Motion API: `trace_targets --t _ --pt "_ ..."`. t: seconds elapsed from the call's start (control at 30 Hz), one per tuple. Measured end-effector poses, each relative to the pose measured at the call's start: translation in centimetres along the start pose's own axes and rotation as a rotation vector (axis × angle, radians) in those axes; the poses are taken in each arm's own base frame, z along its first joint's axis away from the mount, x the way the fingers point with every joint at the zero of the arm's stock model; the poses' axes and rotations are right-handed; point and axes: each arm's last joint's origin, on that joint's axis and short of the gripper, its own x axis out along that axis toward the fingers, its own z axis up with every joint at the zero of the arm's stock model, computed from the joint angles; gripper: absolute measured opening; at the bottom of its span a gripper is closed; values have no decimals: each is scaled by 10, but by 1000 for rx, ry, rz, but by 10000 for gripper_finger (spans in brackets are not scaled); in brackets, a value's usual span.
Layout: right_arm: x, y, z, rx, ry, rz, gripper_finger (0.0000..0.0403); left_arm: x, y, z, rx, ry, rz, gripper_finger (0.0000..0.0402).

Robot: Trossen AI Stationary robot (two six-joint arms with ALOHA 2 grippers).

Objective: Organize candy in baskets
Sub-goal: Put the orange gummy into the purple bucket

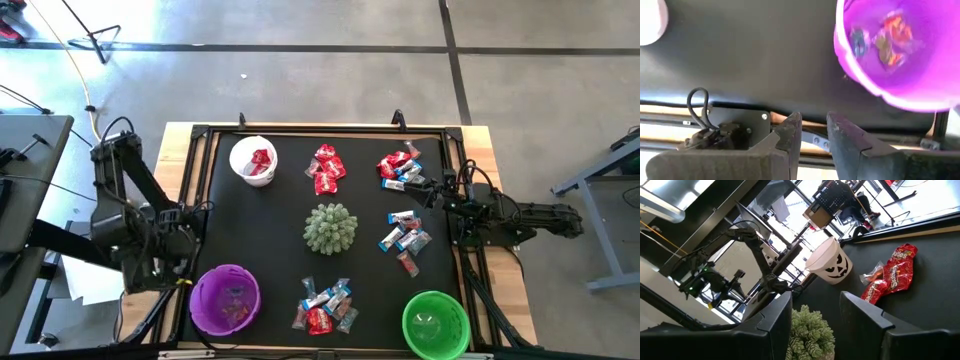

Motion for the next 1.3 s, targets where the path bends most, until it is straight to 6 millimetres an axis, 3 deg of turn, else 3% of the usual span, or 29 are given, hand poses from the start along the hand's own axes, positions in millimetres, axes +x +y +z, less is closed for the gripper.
trace_targets --t 0.2,0.37,0.57,0.87,1.3 --pt "0 0 0 0 0 0 162 4 30 -32 139 -11 -92 80" --pt "0 0 0 0 0 0 162 8 46 -44 216 -21 -162 81" --pt "0 0 0 0 0 0 162 8 47 -41 236 -136 -146 81" --pt "0 0 0 0 0 0 162 6 45 -26 15 -446 -116 83" --pt "0 0 0 0 0 0 162 6 46 -21 68 -516 -51 83"
